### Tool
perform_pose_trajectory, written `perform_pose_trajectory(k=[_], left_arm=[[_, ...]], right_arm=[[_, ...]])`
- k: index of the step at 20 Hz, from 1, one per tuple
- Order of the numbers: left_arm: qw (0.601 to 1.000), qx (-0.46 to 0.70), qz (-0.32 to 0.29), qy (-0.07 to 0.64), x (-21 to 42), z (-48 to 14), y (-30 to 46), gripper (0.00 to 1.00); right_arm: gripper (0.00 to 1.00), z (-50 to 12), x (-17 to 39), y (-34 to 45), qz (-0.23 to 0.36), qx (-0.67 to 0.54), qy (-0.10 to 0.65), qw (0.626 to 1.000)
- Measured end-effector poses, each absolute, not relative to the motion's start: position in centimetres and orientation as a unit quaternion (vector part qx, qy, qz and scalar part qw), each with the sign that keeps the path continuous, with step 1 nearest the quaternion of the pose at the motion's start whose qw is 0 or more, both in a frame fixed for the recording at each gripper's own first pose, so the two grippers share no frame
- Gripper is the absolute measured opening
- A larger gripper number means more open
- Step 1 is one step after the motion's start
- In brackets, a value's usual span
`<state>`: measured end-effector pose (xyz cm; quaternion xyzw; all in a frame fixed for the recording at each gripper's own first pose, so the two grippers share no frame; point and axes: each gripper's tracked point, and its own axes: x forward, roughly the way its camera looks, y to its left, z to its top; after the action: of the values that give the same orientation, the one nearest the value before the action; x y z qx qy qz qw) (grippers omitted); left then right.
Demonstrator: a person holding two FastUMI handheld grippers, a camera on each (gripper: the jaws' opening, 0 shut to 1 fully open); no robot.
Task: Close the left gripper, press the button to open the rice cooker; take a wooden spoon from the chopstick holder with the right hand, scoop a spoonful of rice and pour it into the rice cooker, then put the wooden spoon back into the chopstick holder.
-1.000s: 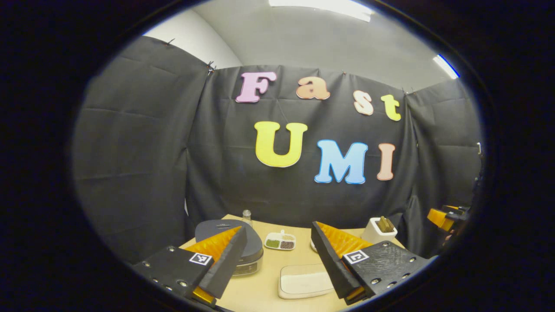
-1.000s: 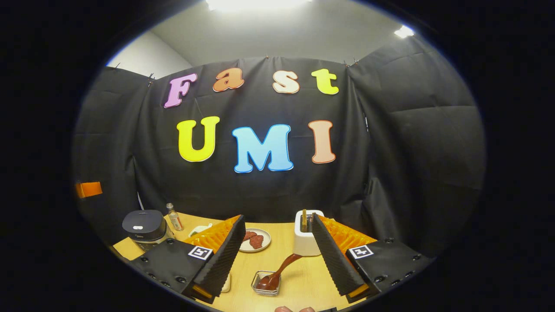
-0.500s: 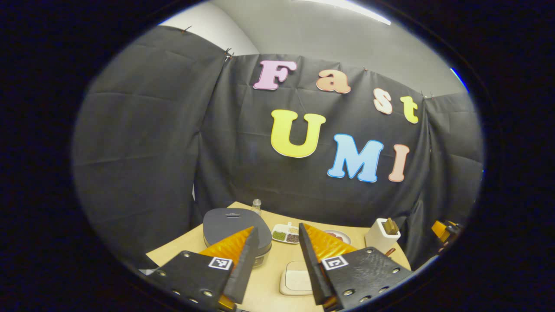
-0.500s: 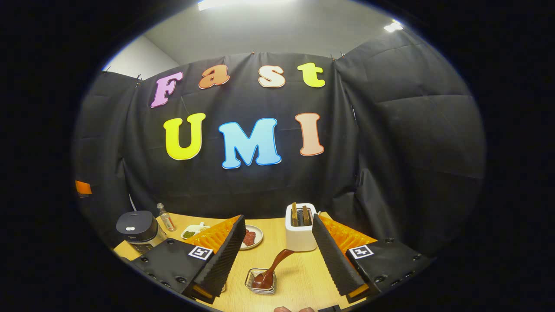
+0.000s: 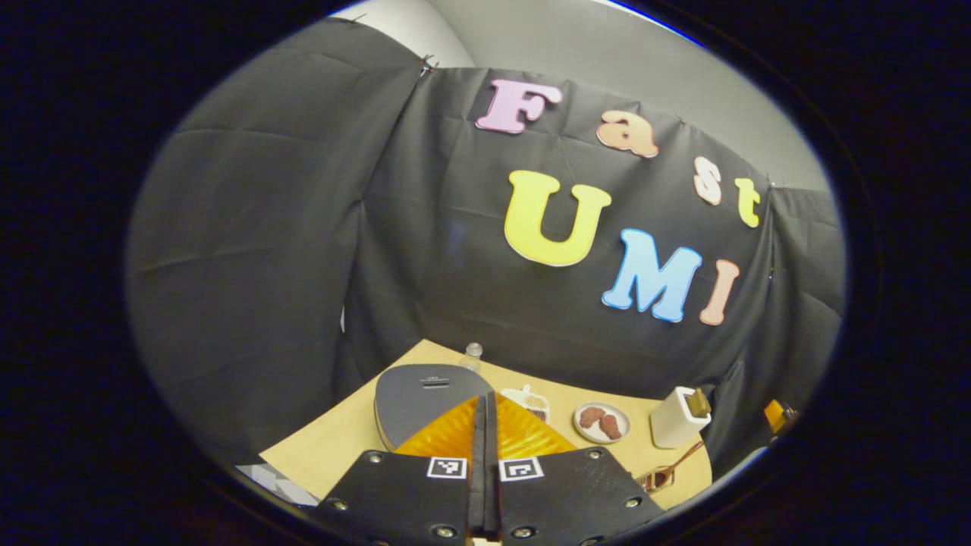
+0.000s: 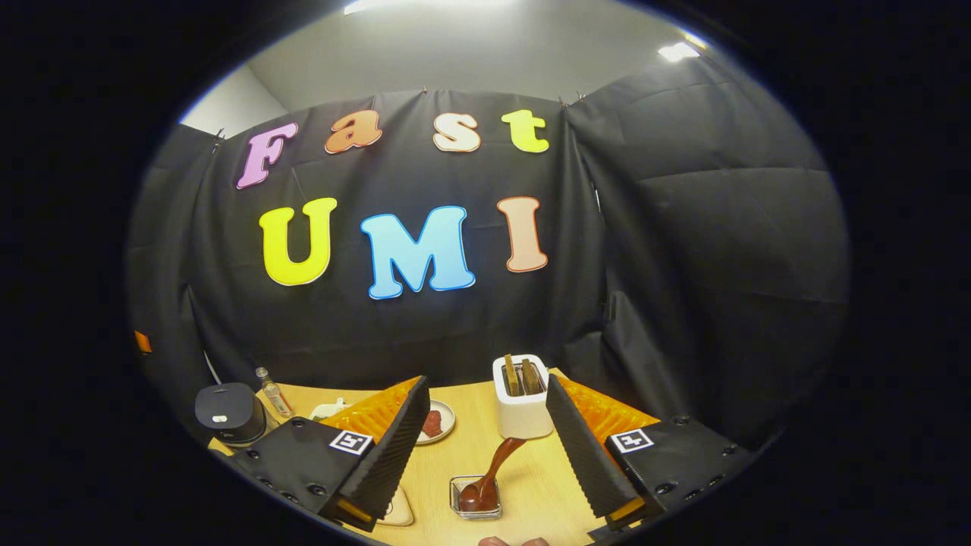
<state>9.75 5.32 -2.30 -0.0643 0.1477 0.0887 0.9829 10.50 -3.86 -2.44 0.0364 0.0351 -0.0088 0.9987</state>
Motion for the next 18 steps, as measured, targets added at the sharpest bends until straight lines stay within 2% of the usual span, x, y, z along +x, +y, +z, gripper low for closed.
perform_pose_trajectory(k=[5,10,18], left_arm=[[0.971,-0.051,0.054,0.228,14.5,-7.6,8.0,0.01],[0.951,-0.045,-0.007,0.307,18.1,-14.5,7.6,0.01],[0.922,-0.037,-0.061,0.381,20.5,-22.2,6.0,0.01]], right_arm=[[0.98,-2.0,9.9,-2.5,-0.044,0.013,0.031,0.998],[0.98,-2.1,9.2,-1.5,-0.086,0.004,0.041,0.995],[0.98,-3.1,8.1,-0.8,-0.13,-0.009,0.064,0.989]])
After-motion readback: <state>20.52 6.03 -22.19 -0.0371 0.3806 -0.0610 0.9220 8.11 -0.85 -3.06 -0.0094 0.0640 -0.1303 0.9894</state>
